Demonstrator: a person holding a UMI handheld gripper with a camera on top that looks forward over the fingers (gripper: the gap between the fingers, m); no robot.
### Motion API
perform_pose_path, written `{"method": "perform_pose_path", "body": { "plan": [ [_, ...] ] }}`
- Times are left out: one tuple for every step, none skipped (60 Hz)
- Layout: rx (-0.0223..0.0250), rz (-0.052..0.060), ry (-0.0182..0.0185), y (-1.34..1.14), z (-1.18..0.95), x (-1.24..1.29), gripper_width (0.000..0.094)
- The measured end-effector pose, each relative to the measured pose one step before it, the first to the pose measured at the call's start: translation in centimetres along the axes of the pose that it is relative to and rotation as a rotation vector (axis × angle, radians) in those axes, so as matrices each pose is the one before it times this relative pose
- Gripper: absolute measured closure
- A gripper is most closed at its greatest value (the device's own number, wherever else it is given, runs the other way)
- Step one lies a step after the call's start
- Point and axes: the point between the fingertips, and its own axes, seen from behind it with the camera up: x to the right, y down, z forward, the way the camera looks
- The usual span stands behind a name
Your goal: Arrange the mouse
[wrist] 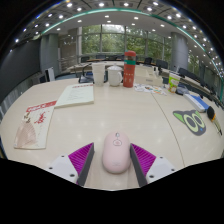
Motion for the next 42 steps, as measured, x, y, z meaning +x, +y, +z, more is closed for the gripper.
{"method": "perform_pose_path", "body": {
  "plan": [
    [-0.00097,0.0018,0.00099,-0.065,0.081,0.028,0.0248],
    [-0.00175,-0.0005,0.00307,-0.07,0.118,0.111,0.0282],
    [-0.00103,-0.0011,0.0033,0.001,0.1,0.119,0.0322],
    [-0.00029,-0.0005,0.00235,-0.036,0.091,0.108,0.0372],
    [-0.00077,-0.0002,0.00106,-0.033,0.07,0.085,0.0433],
    [0.00022,0.0018,-0.00511,-0.036,0.043,-0.056,0.0442],
    [-0.00127,0.0021,-0.00373,0.017,0.0,-0.017,0.0445],
    [-0.00177,-0.0018,-0.00302,0.009,0.0,-0.001,0.0458],
    [-0.00169,-0.0042,-0.00278,-0.027,0.015,-0.003,0.0465],
    [-0.00262,-0.0059,-0.00318,0.03,0.004,-0.017,0.048],
    [-0.00244,-0.0066,-0.00163,-0.058,0.045,-0.041,0.0489],
    [-0.00188,-0.0039,-0.00387,-0.019,-0.002,0.018,0.0503],
    [-0.00315,-0.0017,-0.00441,0.031,-0.008,-0.019,0.0518],
    [-0.00233,-0.0005,-0.0038,-0.008,-0.006,-0.013,0.0532],
    [-0.00265,-0.0011,-0.00443,-0.001,-0.014,0.002,0.0541],
    [-0.0026,-0.0013,-0.0047,-0.032,0.002,-0.031,0.0561],
    [-0.0018,0.0001,-0.00478,-0.029,0.012,0.011,0.0564],
    [-0.0029,0.0008,-0.00565,-0.007,-0.009,0.016,0.0579],
    [-0.00218,0.0028,-0.0027,-0.064,-0.032,0.083,0.0588],
    [-0.00364,0.0023,-0.00145,-0.051,-0.055,0.133,0.0598],
    [-0.00303,0.0036,0.00035,-0.086,-0.102,0.159,0.06],
    [-0.00056,0.0043,0.0009,-0.178,-0.148,0.206,0.06],
    [0.0019,0.0041,-0.00011,-0.235,-0.214,0.079,0.0599],
    [0.00435,0.005,-0.00067,-0.268,-0.249,0.152,0.06],
    [0.00678,0.0068,-0.00177,-0.452,-0.313,0.239,0.0599],
    [0.00843,0.0076,-0.00292,-0.576,-0.339,0.238,0.0599],
    [0.01047,0.0084,-0.00327,-0.688,-0.403,0.306,0.0599],
    [0.01245,0.0087,-0.0013,-0.785,-0.465,0.361,0.0599],
    [0.01512,0.0079,0.0013,-0.974,-0.488,0.483,0.0597],
    [0.01908,0.0072,0.00306,-1.056,-0.552,0.567,0.0598],
    [0.0205,0.0061,0.00371,-1.128,-0.558,0.639,0.0599],
    [0.01778,0.003,0.00269,-1.293,-0.431,0.541,0.0598],
    [0.02168,0.0064,0.00097,-1.104,-0.637,0.794,0.0598],
    [0.02221,0.0077,0.0033,-1.268,-0.488,0.895,0.0599],
    [0.0224,0.0079,0.00518,-1.383,-0.375,0.959,0.0598],
    [0.02094,0.0071,0.00517,-1.317,-0.37,1.03,0.0598],
    [0.0199,0.0052,0.0054,-1.27,-0.255,1.084,0.0599],
    [0.01747,0.0031,0.00623,-1.168,-0.203,1.15,0.0599],
    [0.0139,0.0029,0.00876,-1.239,-0.272,1.337,0.0599],
    [0.01182,0.0017,0.0121,-0.952,0.302,1.259,0.06],
    [0.01207,0.001,0.01123,-0.852,0.137,1.356,0.0599],
    [0.01083,0.0005,0.00799,-0.669,-0.055,1.447,0.06]
  ]
}}
